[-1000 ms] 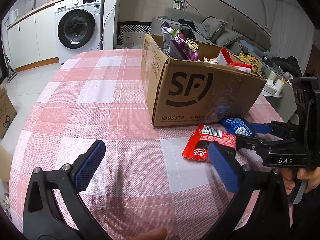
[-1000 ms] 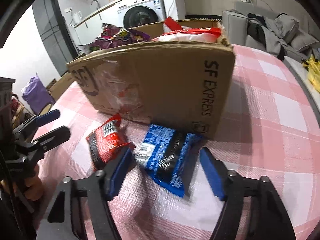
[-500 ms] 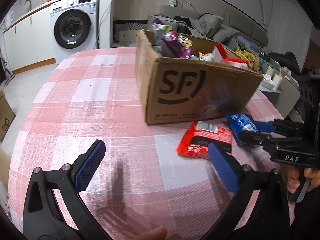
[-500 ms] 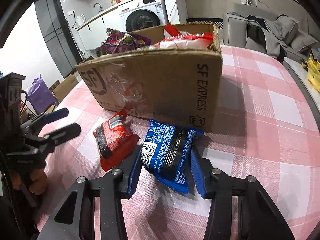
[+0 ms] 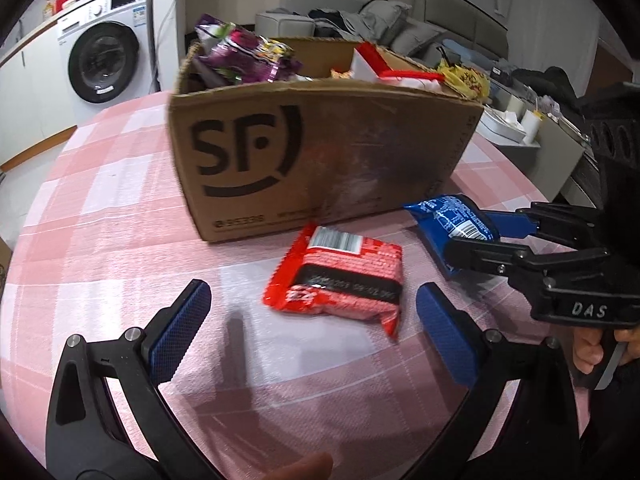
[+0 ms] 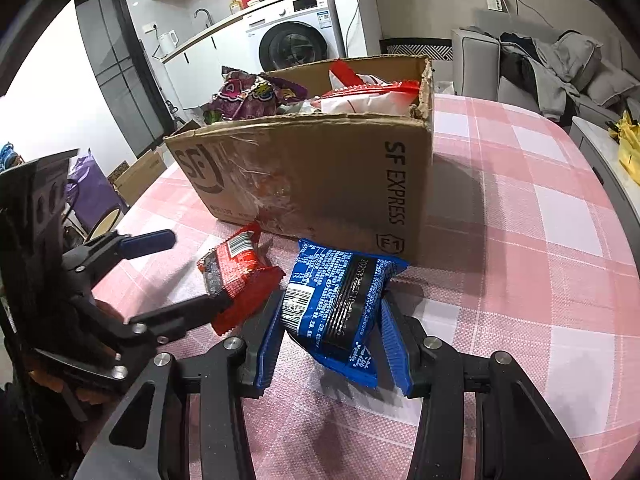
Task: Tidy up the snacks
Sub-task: 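Grasp the red wafer pack with the left tool while the right tool grasps the blue biscuit pack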
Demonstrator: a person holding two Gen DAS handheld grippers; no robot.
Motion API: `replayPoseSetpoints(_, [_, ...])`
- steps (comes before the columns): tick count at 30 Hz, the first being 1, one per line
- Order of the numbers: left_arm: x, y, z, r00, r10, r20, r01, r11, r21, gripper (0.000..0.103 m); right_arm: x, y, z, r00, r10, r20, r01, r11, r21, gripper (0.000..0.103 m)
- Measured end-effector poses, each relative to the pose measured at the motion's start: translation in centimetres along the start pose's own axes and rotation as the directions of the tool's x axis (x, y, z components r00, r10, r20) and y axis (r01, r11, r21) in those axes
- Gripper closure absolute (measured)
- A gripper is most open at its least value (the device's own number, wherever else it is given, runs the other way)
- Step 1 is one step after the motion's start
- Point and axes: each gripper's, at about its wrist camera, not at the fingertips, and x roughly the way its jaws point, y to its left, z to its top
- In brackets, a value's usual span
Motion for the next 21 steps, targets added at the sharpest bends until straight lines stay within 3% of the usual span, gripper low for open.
replayPoseSetpoints(6, [1.5,-0.8,0.3,0.998,0.002,-0.058,0.0,1.0,0.027,0.001,-0.1,-0.4,0.1,1.0,0.006,-0.001,-0.006,1.0,0.005,0.057])
replayPoseSetpoints(8, [1.8,-1.1,0.5,0.998,0.0,-0.066,0.003,0.999,0.037,0.006,-0.1,-0.5,0.2,1.0,0.006,-0.001,-0.006,1.0,0.006,0.057])
replayPoseSetpoints(13, [3.0,-2.3,0.9,0.996,0.005,-0.094,0.001,0.998,0.069,0.022,-0.3,-0.6,0.2,1.0,0.005,0.003,-0.005,1.0,0.012,0.057])
replayPoseSetpoints(15, [3.0,-2.9,0.8,0.996,0.019,-0.083,-0.011,0.995,0.096,0.034,-0.3,-0.6,0.1,1.0,0.003,0.006,-0.004,1.0,0.016,0.057])
replayPoseSetpoints(21, [1.8,-3.5,0.0,0.999,-0.027,-0.04,0.031,0.993,0.11,0.054,-0.6,-0.4,0.1,1.0,0.003,0.014,-0.004,1.0,0.016,0.057])
